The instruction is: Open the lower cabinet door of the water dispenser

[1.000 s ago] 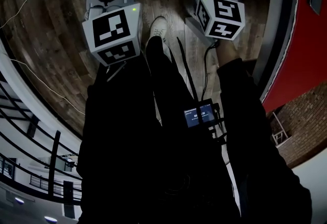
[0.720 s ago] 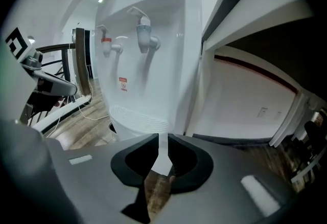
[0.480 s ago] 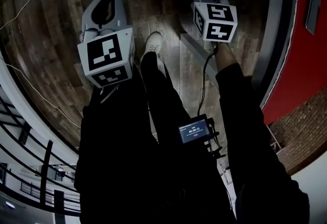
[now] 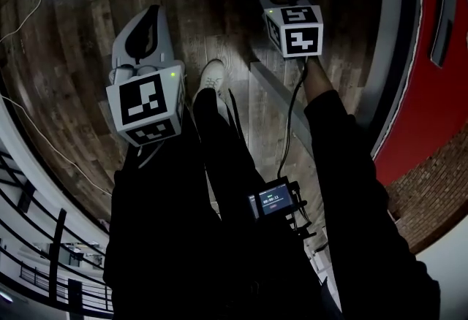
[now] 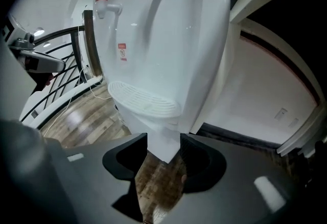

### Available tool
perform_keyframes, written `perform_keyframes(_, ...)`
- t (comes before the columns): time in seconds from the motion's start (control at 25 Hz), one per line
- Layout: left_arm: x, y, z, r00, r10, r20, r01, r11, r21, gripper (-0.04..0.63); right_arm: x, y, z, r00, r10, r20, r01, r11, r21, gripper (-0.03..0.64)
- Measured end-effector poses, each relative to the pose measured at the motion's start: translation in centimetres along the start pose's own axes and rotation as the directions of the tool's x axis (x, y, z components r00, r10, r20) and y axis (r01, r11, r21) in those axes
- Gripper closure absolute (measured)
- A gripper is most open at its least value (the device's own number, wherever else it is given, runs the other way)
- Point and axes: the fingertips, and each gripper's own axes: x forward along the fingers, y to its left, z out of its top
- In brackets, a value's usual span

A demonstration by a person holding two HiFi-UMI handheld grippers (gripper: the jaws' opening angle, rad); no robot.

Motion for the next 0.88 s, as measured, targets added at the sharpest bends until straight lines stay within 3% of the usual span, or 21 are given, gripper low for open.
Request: perform_keyframes(0.88, 0.1, 1.7, -0.2, 0.999, 0.05, 0.008, -0.05, 0.998, -0.03, 0.588, 5.3, -2.0, -2.2, 0.994, 0.007, -0.108, -0.008, 1.0, -0.007, 0.361)
